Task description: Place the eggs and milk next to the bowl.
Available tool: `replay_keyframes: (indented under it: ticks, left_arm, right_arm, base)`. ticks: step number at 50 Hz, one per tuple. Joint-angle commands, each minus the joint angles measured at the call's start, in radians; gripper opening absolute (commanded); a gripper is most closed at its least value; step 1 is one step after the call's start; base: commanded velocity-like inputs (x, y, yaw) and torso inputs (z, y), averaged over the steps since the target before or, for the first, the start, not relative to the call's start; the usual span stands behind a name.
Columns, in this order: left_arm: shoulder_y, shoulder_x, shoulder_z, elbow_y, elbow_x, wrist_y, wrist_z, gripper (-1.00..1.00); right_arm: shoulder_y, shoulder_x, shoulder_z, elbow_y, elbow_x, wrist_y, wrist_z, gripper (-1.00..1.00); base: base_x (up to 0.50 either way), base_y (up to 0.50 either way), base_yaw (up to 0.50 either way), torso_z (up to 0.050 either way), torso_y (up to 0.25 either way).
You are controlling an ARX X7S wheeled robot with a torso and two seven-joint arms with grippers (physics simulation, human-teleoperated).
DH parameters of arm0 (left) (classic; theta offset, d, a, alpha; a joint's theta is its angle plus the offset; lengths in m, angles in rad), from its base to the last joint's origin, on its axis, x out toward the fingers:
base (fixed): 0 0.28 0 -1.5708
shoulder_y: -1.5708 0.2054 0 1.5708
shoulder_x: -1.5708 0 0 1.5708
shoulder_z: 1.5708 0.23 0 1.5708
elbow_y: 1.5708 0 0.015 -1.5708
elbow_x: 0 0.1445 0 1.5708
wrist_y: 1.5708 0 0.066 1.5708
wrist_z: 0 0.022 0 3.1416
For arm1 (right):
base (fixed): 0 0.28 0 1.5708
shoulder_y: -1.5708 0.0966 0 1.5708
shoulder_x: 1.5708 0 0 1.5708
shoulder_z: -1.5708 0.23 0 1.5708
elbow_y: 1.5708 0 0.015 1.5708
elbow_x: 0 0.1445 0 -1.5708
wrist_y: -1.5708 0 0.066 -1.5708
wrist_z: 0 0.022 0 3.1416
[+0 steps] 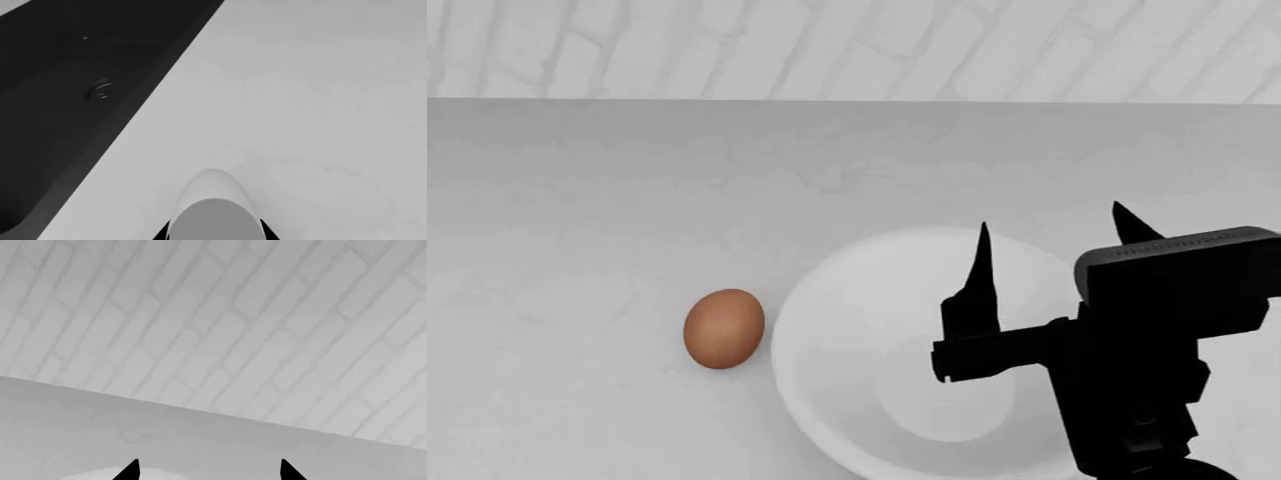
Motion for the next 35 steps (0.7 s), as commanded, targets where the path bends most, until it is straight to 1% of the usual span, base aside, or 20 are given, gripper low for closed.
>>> replay_keyframes:
  ticks: [1,9,14,17,20,27,28,31,35]
  left_arm:
    - [0.052,0.026,-0.014,-0.052,-0.019,-0.033,-0.001,-1.00]
    - [0.063,0.029,-0.023,-0.039,-0.028,-0.040,-0.003,-1.00]
    - [0.052,0.040,-0.107,0.002,-0.076,-0.059,-0.019,-1.00]
    - [0.040,0.036,-0.142,0.101,-0.133,-0.107,-0.011,-1.00]
    - [0.030,0.031,-0.144,0.149,-0.157,-0.125,-0.001,-1.00]
    - [0.000,0.037,-0.166,0.271,-0.230,-0.218,-0.020,-1.00]
    - [-0.003,0.027,-0.150,0.268,-0.225,-0.200,-0.001,-1.00]
    - [-0.021,0.031,-0.163,0.309,-0.262,-0.244,-0.007,-1.00]
    - [-0.029,0.023,-0.141,0.354,-0.289,-0.269,0.009,-1.00]
  right_arm:
    - [0.001,-0.010,0.008,0.004,-0.010,0.001,-0.009,1.00]
    - [-0.001,-0.006,0.009,0.000,-0.008,0.004,-0.006,1.00]
    - [0.002,-0.004,0.011,-0.007,-0.004,0.008,-0.004,1.00]
    - [-0.001,-0.003,0.014,-0.012,-0.002,0.006,-0.003,1.00]
    - [-0.002,-0.003,0.015,-0.011,-0.002,0.003,-0.003,1.00]
    - [-0.005,-0.002,0.020,-0.010,0.003,-0.003,-0.003,1.00]
    - [-0.004,-0.002,0.019,-0.008,0.002,-0.004,-0.004,1.00]
    - [0.001,-0.002,0.019,-0.008,0.004,0.000,-0.003,1.00]
    - [0.005,-0.004,0.014,0.001,0.001,-0.006,-0.005,1.00]
  base:
    - [0.00,0.00,0.00,0.000,0.000]
    - [0.00,0.00,0.00,0.000,0.000]
    - [0.00,0.00,0.00,0.000,0.000]
    - [0.00,0.00,0.00,0.000,0.000]
    - [0.00,0.00,0.00,0.000,0.000]
    - [0.00,0.00,0.00,0.000,0.000]
    - [0.00,0.00,0.00,0.000,0.000]
    - [0.00,0.00,0.00,0.000,0.000]
    - [0.00,0.00,0.00,0.000,0.000]
